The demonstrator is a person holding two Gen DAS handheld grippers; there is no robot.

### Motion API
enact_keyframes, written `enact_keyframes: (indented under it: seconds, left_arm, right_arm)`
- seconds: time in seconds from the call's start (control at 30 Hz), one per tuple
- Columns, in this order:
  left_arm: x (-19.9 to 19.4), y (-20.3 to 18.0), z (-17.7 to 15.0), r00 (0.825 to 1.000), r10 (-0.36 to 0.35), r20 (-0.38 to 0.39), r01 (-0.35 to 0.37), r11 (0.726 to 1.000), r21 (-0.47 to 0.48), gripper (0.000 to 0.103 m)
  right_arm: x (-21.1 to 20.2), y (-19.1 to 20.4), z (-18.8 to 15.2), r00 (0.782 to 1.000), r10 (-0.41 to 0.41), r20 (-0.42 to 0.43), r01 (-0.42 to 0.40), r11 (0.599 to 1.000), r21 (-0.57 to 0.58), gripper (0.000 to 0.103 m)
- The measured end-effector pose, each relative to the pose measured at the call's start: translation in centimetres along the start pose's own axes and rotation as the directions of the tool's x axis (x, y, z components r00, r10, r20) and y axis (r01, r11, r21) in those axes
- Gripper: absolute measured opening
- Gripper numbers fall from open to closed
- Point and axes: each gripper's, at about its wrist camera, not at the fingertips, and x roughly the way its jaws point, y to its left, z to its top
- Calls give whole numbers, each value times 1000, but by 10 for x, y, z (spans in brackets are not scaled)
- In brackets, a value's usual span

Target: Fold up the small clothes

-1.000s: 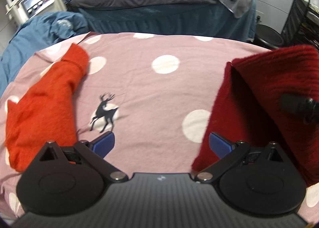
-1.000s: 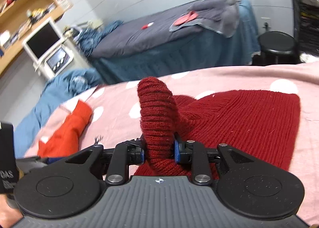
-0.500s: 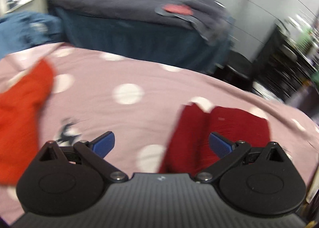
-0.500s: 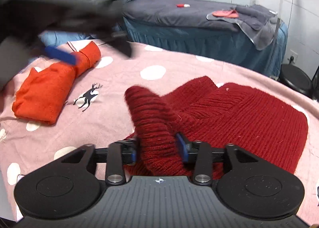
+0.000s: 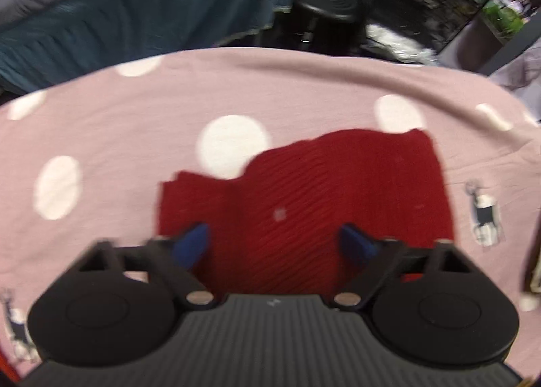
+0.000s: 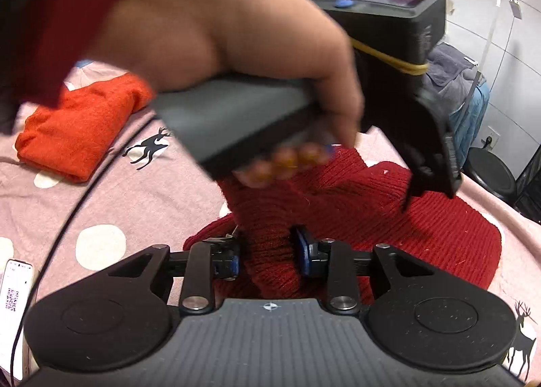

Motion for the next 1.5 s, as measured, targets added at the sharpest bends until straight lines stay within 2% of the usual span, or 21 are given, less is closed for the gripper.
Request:
enact_keyframes:
  seconds: [0.03,0.1,0.13,0.23,0.3,0.53,0.63,0.77,0.9,0.97,1.0,1.03,1.07,1.1,1.13,1.2,1.3,1.37,1.47,1.5]
  left_arm:
    - [3,0,3,1000,-1,-17,1,1000,-5,54]
    - [5,0,5,1000,-5,-23,5,1000,-22,43]
    - [2,-1,6,1000,-14,-14,14,1000,-25,31]
    - [-11,-7,7,1000,-13,18,13,999,37,17]
    - [-23,-7,7,999,-20,44,17,998,60,16]
    - [-60,22,7,992,-37,120,36,999,7,16]
    - [-63,36,2,993,13,121,-15,1000,17,16]
    - [-55,63,-13,996,44,82,-41,999,-29,16]
    - [-32,75,-28,996,69,52,-68,997,-24,25]
    - [-22,75,-31,994,95,56,-93,995,-41,36]
    - [-18,75,-33,992,112,59,-110,993,-45,47]
    - [-16,75,-33,989,132,64,-129,990,-49,59]
    - [-13,76,-34,986,151,67,-148,988,-53,66]
    - [-11,78,-34,983,168,67,-164,985,-57,76]
    - [-10,81,-36,983,171,67,-167,984,-60,83]
    - [-12,87,-36,983,172,63,-167,983,-73,92]
    - [-24,93,-37,985,161,67,-154,984,-93,93]
    - [-39,93,-40,980,182,83,-174,980,-97,93]
    - [-72,82,-53,962,227,151,-221,974,-55,93]
    - [-85,76,-61,958,222,183,-219,975,-37,93]
  right_arm:
    - [0,0,1,1000,2,-1,-2,1000,8,53]
    - [0,-1,2,1000,12,-3,-12,1000,26,51]
    - [0,-5,4,1000,14,-4,-14,999,29,50]
    - [0,-7,8,1000,17,-4,-17,999,30,47]
    - [-1,-7,10,1000,18,-1,-18,999,34,43]
    - [-13,5,25,999,25,37,-26,999,22,28]
    - [-12,16,35,998,48,41,-48,999,-8,27]
    - [-4,28,37,996,86,28,-83,994,-74,26]
    - [14,43,26,995,94,-46,-99,986,-131,26]
    - [20,48,20,994,80,-69,-90,984,-154,29]
    - [24,50,18,994,74,-82,-86,983,-163,34]
    - [27,51,17,994,65,-91,-80,982,-173,42]
    - [28,53,17,994,59,-92,-75,981,-178,47]
    - [29,53,16,994,59,-89,-74,982,-176,61]
    - [31,54,16,994,63,-93,-78,982,-172,84]
    - [32,56,18,993,68,-95,-83,983,-166,103]
    - [27,59,21,995,60,-76,-72,985,-157,101]
    - [12,51,22,997,74,-16,-76,990,-122,100]
    - [-22,40,22,991,102,91,-95,992,-82,86]
    - [-33,37,20,988,99,119,-91,993,-70,74]
